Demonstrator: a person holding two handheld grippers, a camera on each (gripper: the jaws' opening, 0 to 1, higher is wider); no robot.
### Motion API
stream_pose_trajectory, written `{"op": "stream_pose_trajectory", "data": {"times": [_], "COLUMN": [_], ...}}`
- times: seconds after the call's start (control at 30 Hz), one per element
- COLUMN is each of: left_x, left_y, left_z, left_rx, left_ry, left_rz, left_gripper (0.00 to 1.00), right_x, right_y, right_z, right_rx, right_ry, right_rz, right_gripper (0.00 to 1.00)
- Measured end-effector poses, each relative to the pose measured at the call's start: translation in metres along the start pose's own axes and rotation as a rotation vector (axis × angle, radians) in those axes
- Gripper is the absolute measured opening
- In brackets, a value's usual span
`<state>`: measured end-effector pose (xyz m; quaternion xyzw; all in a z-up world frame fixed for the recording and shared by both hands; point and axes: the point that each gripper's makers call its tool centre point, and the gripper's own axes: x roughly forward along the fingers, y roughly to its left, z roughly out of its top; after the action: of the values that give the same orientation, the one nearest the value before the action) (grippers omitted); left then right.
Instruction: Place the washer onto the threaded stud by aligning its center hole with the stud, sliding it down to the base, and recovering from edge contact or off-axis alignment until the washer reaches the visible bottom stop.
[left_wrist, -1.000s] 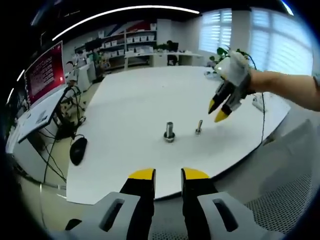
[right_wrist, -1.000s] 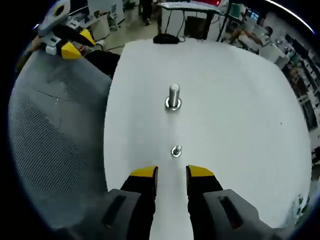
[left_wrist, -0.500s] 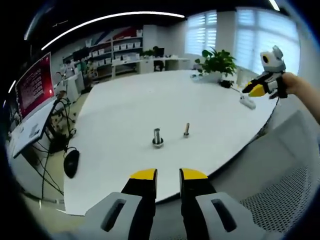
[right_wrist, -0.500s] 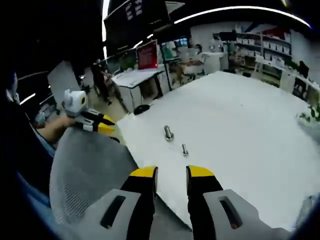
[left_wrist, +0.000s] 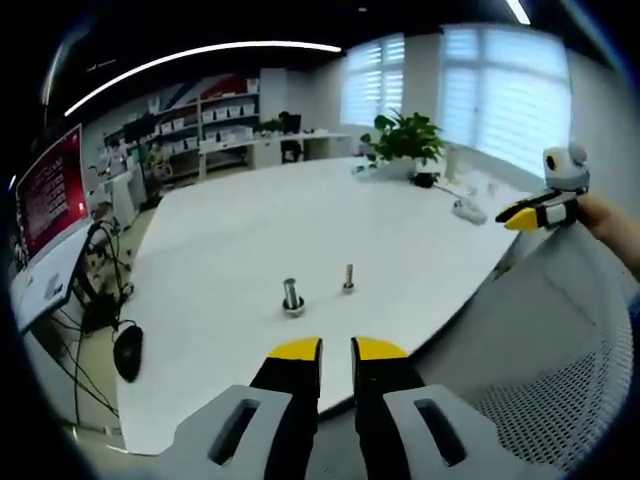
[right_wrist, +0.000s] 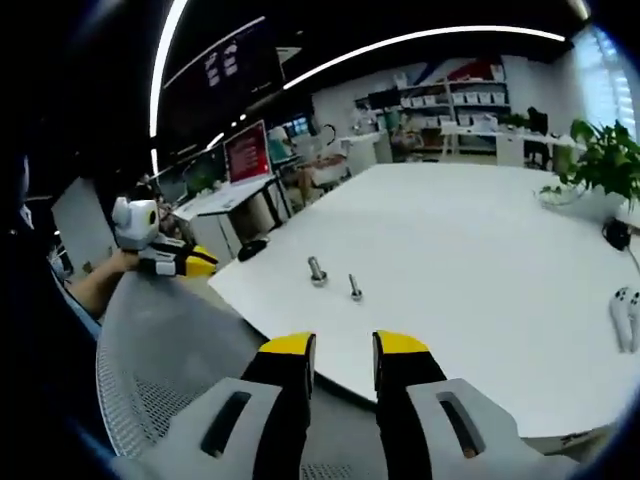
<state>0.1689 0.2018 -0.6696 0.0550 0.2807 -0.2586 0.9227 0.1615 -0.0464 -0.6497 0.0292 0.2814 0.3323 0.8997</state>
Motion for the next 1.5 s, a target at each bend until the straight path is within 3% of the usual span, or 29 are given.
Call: {"op": "stream_pose_trajectory", "data": {"times": [0.07,0.1,0.17,0.2,0.27,0.3,0.4,0.67,0.87,0.97,1.5], "left_x": [0.0,0.0,0.0,0.0,0.0,0.0,0.001,0.004,0.004,0.004,0.003], "left_y": [-0.002,-0.003,-0.004,-0.004,-0.003,-0.003,-0.004,-0.009,-0.009,-0.009,-0.008], "left_z": [0.0,-0.001,-0.002,-0.001,0.0,-0.001,-0.004,0.005,-0.002,0.0,-0.001], "left_rx": [0.01,0.011,0.012,0.013,0.017,0.015,0.026,0.05,0.041,0.045,0.036], "left_ry": [0.001,0.006,0.01,0.007,0.002,0.006,0.022,-0.006,0.029,0.02,0.017], "left_rz": [-0.009,-0.014,-0.023,-0.022,-0.016,-0.018,-0.02,-0.015,-0.027,-0.024,-0.025], "left_gripper": [0.09,0.09,0.09,0.09,0.09,0.09,0.08,0.08,0.08,0.08,0.08], "right_x": [0.007,0.007,0.007,0.009,0.01,0.009,0.01,0.01,0.009,0.007,0.008], "right_y": [-0.011,-0.019,-0.025,-0.023,-0.018,-0.02,-0.026,-0.032,-0.025,-0.025,-0.021], "right_z": [0.001,-0.003,-0.012,-0.014,-0.014,-0.01,-0.02,-0.026,-0.025,-0.029,-0.033], "right_rx": [0.013,-0.04,-0.052,-0.034,0.08,0.072,0.07,0.1,0.13,0.114,0.16], "right_ry": [-0.03,-0.004,0.026,0.024,0.013,-0.02,0.041,0.067,0.051,0.066,0.091], "right_rz": [-0.018,-0.08,-0.116,-0.098,-0.057,-0.064,-0.072,-0.044,-0.037,-0.031,-0.026], "right_gripper": [0.25,0.24,0.23,0.23,0.23,0.23,0.22,0.2,0.2,0.16,0.19]}}
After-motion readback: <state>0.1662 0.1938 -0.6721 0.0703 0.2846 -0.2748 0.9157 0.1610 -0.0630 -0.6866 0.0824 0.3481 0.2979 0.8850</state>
